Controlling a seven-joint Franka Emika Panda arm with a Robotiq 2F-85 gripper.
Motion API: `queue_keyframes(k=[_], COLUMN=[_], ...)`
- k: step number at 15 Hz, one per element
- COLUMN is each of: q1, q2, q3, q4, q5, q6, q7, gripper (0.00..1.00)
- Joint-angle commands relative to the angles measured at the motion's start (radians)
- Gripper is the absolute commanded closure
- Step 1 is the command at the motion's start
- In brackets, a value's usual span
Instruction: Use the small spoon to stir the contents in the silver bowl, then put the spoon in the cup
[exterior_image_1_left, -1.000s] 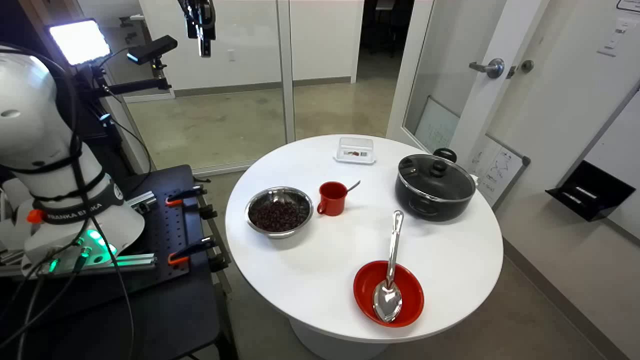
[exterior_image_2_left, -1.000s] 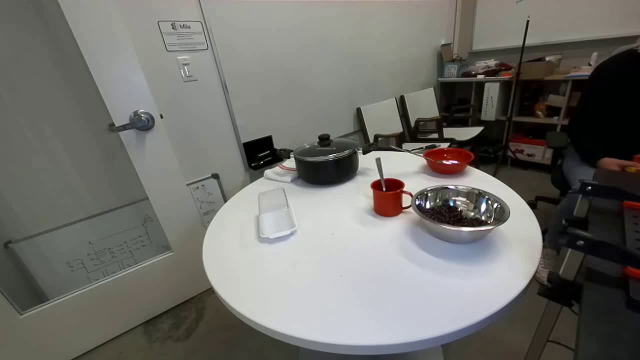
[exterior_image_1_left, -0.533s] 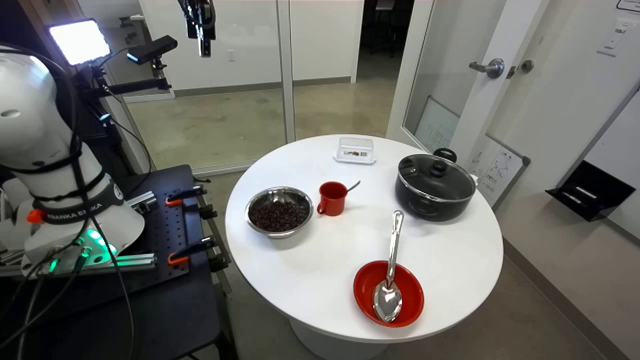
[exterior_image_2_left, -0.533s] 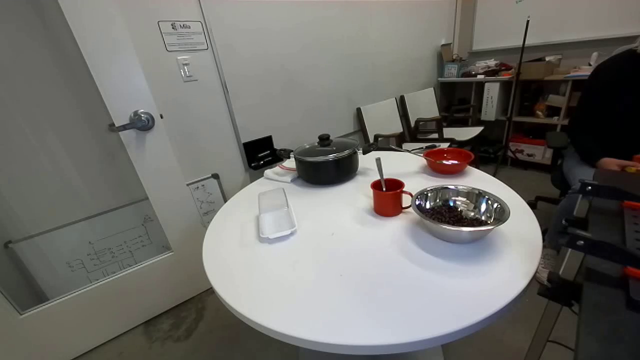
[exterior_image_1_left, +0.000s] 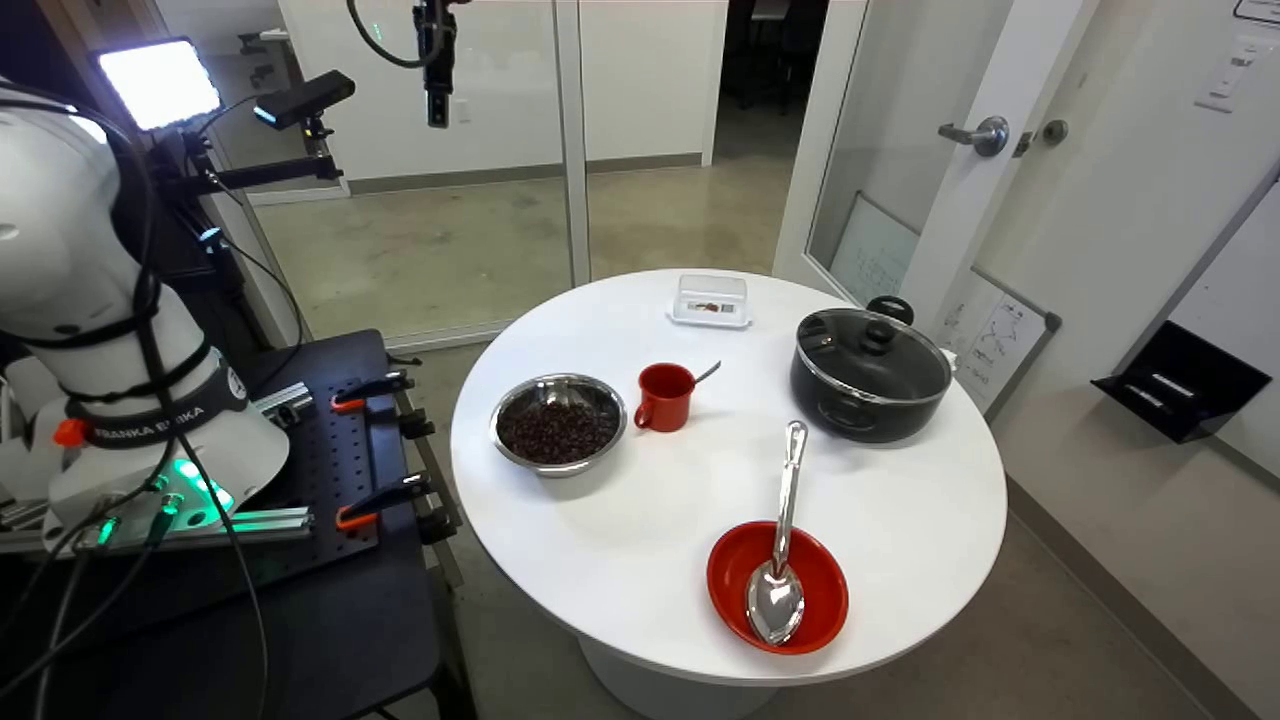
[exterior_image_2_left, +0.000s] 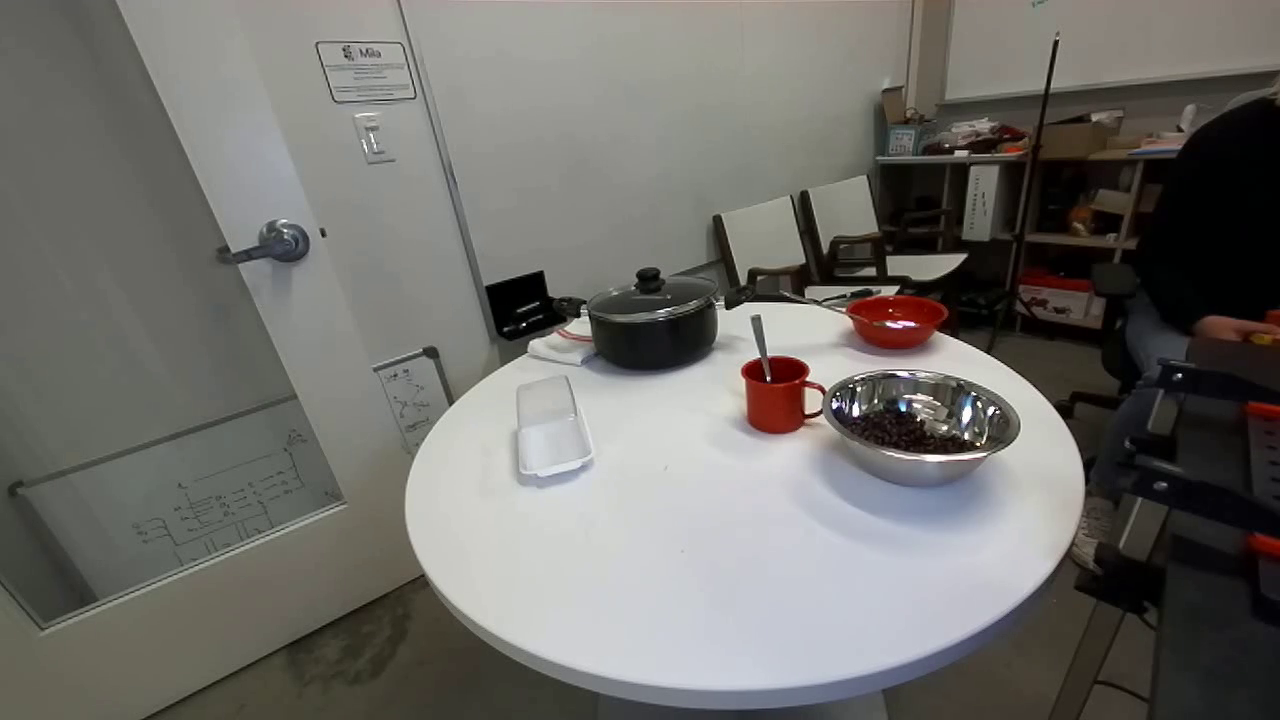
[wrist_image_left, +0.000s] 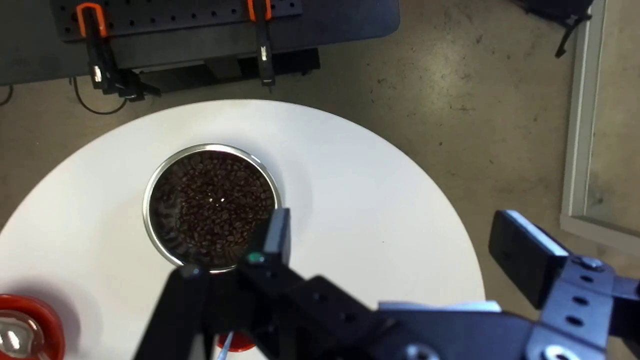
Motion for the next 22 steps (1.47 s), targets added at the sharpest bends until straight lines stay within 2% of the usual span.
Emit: queue_keyframes(k=[1, 6, 9, 12, 15, 16, 22], q1=[-0.051, -0.091, -0.082, -0.07, -0.06, -0.056, -0.051], q2=[0.161, 0.379, 0.463, 0.515, 0.549, 0.519, 0.527], q3=[0.033, 0.061, 0.052, 0.029, 0.009, 0.005, -0.001], q4=[0.103, 0.182, 0.207, 0.23, 0.254, 0.213, 0.213], q5=[0.02, -0.052, -0.124, -0.192, -0.211, -0.188, -0.188], q6=[0.064, 0.307, 0.384, 0.384, 0.339, 0.376, 0.376], q7=[0.166, 0.426, 0.613, 0.797, 0.962, 0.862, 0.872], gripper=[0.0, 0.0, 0.0, 0.0, 0.0, 0.0, 0.0])
